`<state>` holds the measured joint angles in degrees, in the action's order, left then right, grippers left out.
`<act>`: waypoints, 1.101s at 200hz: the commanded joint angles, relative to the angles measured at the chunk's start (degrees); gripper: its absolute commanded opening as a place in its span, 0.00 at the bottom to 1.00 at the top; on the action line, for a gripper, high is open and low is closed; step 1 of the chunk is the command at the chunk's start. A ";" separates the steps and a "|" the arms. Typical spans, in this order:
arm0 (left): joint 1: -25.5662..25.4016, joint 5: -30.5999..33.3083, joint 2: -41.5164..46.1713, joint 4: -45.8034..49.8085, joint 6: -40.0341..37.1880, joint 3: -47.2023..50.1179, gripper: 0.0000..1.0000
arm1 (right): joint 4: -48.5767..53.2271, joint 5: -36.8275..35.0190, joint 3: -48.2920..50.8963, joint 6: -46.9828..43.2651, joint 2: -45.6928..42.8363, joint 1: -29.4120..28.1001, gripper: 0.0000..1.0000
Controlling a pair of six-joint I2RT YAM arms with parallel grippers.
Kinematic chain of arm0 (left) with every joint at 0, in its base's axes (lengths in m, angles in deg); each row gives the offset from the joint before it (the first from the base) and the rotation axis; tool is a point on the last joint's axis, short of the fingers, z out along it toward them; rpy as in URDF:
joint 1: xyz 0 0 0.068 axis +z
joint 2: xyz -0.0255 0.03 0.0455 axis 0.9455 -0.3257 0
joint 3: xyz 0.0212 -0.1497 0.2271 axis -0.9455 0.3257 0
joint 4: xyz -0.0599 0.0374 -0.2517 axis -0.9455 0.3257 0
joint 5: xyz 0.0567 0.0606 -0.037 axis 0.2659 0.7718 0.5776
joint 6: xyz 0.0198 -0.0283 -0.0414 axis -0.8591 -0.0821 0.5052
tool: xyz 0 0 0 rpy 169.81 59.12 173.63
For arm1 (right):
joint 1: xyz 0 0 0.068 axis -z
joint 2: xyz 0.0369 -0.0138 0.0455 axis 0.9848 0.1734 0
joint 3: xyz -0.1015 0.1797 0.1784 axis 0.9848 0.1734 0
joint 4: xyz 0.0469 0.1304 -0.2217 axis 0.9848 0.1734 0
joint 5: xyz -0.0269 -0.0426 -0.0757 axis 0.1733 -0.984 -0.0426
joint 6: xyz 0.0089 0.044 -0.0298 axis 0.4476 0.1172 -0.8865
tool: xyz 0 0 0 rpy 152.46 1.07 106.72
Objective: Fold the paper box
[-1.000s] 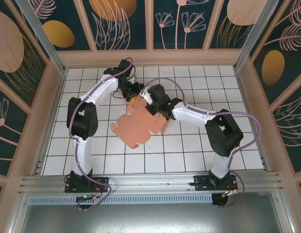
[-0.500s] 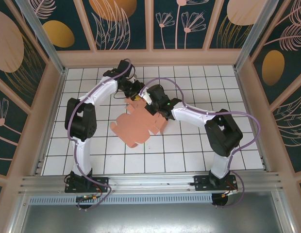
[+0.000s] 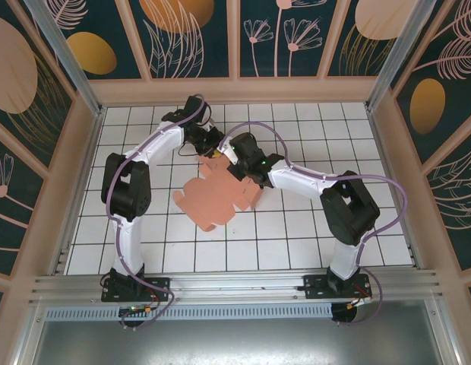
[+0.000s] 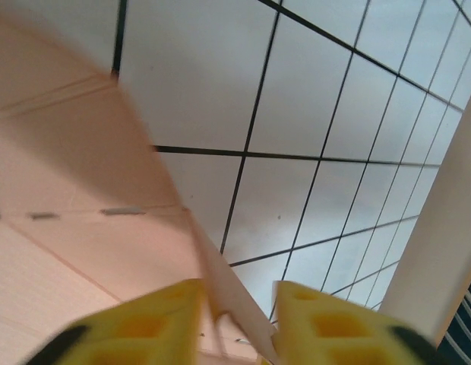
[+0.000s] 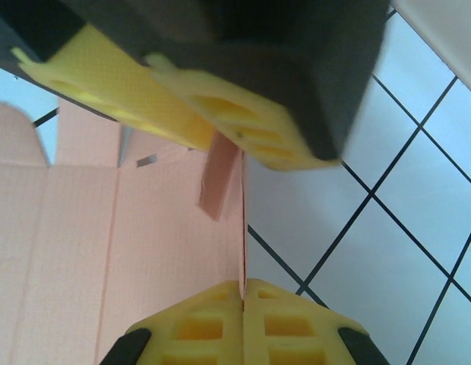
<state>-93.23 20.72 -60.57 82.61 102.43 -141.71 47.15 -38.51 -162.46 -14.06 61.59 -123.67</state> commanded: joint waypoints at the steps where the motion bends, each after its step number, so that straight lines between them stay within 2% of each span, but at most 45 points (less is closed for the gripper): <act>1: -0.44 -2.45 2.23 -1.88 -0.23 0.51 0.54 | 0.14 0.75 -2.09 -1.29 1.08 -0.90 0.00; 17: -0.44 -2.08 2.30 -1.90 -0.38 0.51 0.32 | 0.27 0.80 -2.37 -1.41 1.28 -0.89 0.00; 46: -0.44 -2.04 2.43 -1.93 -0.52 0.50 0.12 | 0.25 0.61 -2.51 -1.38 1.47 -0.75 0.00; 58: -0.44 -1.93 2.40 -1.87 -0.54 0.50 0.12 | 0.30 0.42 -2.73 -1.38 1.63 -0.72 0.00; 66: -0.44 -1.93 2.54 -1.91 -0.58 0.51 0.21 | 0.40 0.42 -2.82 -1.47 1.75 -0.72 0.00; 75: -0.44 -1.45 2.56 -1.70 -0.40 0.60 0.38 | 0.32 0.41 -2.89 -1.38 1.82 -0.73 0.00; 84: -0.44 -0.74 2.74 -1.81 -0.17 0.77 0.44 | 0.34 0.47 -2.94 -1.38 1.94 -0.65 0.00; 92: -0.43 -0.89 2.84 -2.09 -0.15 0.94 0.40 | 0.35 0.49 -3.03 -1.38 1.99 -0.63 0.00; 108: -0.44 -1.18 2.74 -2.23 -0.27 0.83 0.19 | 0.39 0.59 -3.14 -1.14 2.07 -0.64 0.00; 116: -0.44 -1.05 2.85 -2.22 -0.27 0.86 0.15 | 0.46 0.62 -3.14 -1.04 2.05 -0.66 0.00; 127: -0.44 -0.78 2.97 -2.24 -0.40 0.78 0.15 | 0.63 0.68 -3.25 -0.98 2.14 -0.64 0.00; 135: -0.44 -0.52 3.09 -2.19 -0.58 0.82 0.21 | 0.81 0.48 -3.36 -0.85 2.13 -0.64 0.00; 148: -0.44 0.67 3.69 -2.14 -0.51 1.16 0.47 | 1.33 0.30 -3.64 -0.26 2.15 -0.48 0.00; 167: -0.44 3.97 5.36 -1.86 -1.10 2.04 0.70 | 2.14 0.21 -3.91 0.54 2.02 -0.12 0.00; 178: -0.43 6.02 7.00 -2.61 -1.65 3.18 0.80 | 2.03 0.16 -3.49 0.73 1.90 0.06 0.00; 188: -0.43 7.56 8.62 -3.86 -2.67 4.30 0.97 | 1.88 0.14 -2.91 0.69 1.66 0.24 0.00; 199: -0.43 9.12 10.63 -5.21 -4.66 5.41 0.99 | 1.84 0.25 -2.51 0.88 1.38 0.48 0.00; 220: -0.35 16.34 14.79 -4.88 -10.52 6.92 0.99 | 0.82 1.28 -1.37 0.98 0.22 1.18 0.00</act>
<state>-92.77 32.13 -54.14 79.86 99.46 -135.62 46.58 -37.66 -164.95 -14.39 62.64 -123.72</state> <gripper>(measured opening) 0.987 0.052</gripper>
